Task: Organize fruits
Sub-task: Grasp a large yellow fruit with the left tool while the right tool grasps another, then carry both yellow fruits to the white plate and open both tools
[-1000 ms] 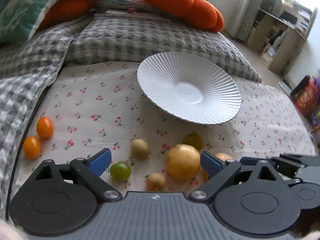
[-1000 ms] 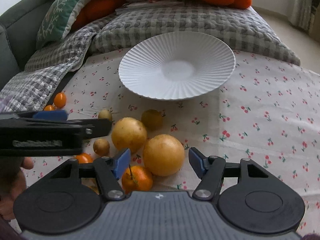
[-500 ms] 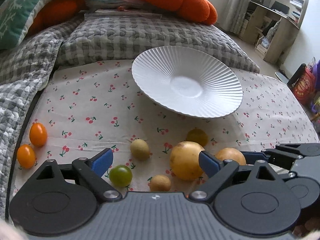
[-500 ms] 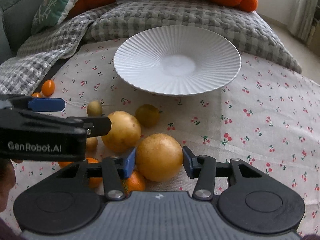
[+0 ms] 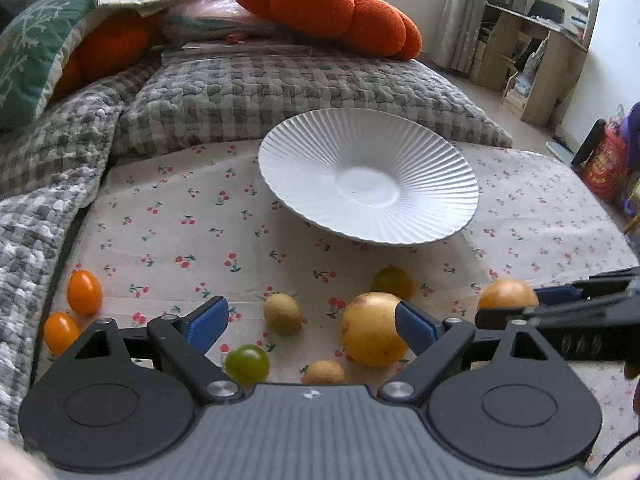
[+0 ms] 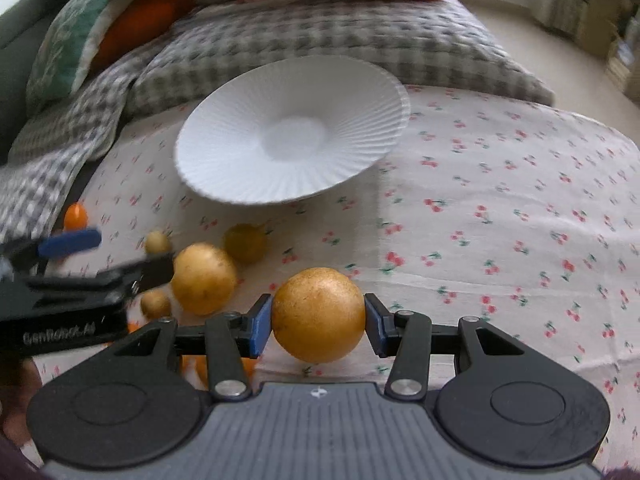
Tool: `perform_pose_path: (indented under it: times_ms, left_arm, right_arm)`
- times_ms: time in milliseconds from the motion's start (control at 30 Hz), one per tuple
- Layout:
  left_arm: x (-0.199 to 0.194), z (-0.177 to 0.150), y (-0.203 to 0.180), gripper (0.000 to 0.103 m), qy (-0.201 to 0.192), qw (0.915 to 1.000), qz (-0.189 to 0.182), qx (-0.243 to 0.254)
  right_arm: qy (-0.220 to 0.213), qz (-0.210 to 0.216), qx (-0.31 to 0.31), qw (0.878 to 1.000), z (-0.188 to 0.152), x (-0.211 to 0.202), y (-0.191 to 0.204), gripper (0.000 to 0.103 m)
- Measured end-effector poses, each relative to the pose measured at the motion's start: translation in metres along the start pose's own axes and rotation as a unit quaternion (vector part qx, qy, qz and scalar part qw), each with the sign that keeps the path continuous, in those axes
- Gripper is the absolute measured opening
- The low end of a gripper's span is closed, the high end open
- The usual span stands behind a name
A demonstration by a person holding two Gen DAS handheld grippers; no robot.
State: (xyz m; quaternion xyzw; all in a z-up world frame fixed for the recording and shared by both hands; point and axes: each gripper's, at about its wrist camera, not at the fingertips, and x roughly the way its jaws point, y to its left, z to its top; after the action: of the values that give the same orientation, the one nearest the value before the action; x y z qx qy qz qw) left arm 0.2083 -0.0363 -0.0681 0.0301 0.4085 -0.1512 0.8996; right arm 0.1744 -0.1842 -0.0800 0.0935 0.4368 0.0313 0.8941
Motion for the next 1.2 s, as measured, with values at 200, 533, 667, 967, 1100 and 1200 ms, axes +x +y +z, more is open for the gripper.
perform_pose_path:
  times_ms: [200, 533, 667, 967, 1100, 1200]
  left_arm:
    - [0.001, -0.007, -0.018, 0.075, -0.01, 0.9987, -0.022, 0.045]
    - [0.026, -0.015, -0.031, 0.044, 0.006, 0.9956, -0.04, 0.085]
    - [0.031, -0.019, -0.026, 0.038, 0.018, 0.9958, -0.054, 0.072]
    - [0.014, -0.008, -0.005, 0.037, 0.012, 0.9966, -0.081, 0.014]
    - [-0.011, 0.009, 0.005, 0.037, -0.016, 0.9945, -0.103, -0.013]
    - [-0.023, 0.029, 0.009, 0.037, -0.046, 0.9942, -0.095, -0.022]
  right_arm:
    - [-0.019, 0.002, 0.024, 1.0, 0.008, -0.01, -0.012, 0.044]
    - [-0.018, 0.008, 0.025, 0.999, 0.012, -0.008, -0.008, 0.044]
    - [-0.024, 0.005, 0.023, 0.999, 0.014, -0.008, -0.005, 0.044]
    - [-0.056, 0.003, 0.013, 0.998, 0.027, -0.008, -0.007, 0.044]
    - [-0.082, -0.003, -0.009, 0.997, 0.034, -0.007, -0.007, 0.044]
    - [-0.101, 0.004, -0.021, 0.995, 0.046, 0.0, -0.003, 0.044]
